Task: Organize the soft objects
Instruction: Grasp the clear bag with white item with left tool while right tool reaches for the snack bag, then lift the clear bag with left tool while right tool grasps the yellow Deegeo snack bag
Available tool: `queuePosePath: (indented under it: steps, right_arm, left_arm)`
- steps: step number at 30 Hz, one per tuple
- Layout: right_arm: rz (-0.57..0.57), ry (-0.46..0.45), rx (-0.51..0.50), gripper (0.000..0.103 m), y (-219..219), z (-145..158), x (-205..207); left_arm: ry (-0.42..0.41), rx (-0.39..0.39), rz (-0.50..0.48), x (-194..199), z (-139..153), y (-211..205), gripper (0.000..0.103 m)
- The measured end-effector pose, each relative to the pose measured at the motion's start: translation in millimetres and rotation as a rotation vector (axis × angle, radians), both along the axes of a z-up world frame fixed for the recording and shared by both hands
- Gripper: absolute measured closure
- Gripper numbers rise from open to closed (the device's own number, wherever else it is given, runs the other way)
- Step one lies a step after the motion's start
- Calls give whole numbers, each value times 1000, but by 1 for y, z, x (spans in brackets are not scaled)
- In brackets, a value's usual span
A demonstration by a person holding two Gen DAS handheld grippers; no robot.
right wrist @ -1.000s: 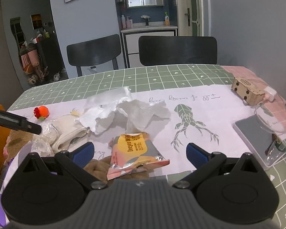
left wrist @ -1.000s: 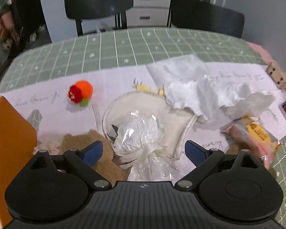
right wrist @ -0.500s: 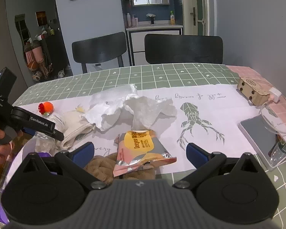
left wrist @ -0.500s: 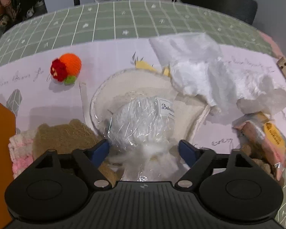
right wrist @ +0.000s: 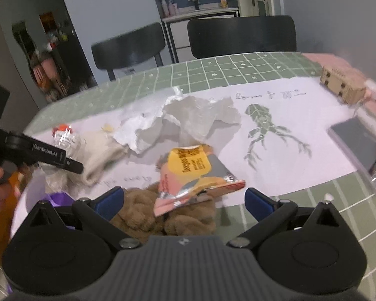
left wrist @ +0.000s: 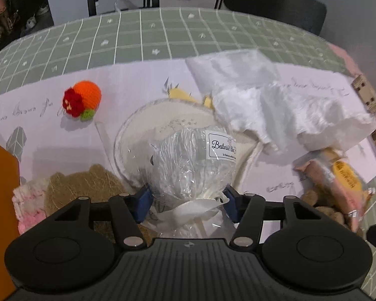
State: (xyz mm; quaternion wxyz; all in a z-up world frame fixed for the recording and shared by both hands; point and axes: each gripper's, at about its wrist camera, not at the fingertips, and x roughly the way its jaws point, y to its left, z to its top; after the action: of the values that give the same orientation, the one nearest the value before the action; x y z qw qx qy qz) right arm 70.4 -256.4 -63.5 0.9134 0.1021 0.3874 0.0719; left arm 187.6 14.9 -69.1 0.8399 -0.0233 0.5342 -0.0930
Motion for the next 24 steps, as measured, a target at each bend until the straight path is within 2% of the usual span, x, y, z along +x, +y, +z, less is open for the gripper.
queuePosePath:
  steps: [5,8,12,20,24]
  right_arm:
    - [4,-12,75,3,-5,-3,4]
    - [-1,-13,96,9,-7,-7,8]
    - [-62,46,199,9,-18,-21,17]
    - [-194,120,444,9,-42,-43,29]
    - [-220,133,483,20,-44,-52,35]
  left_arm:
    - [-74,-64,-15,-10,26,4,37]
    - [-119,-124,-16,-20,45,8,37]
    - [-179,-194,-30,-40,67,12,37]
    - [-262,-260,-77,-78,89,12,37]
    - [-282,-257,-98,-87,94,5,37]
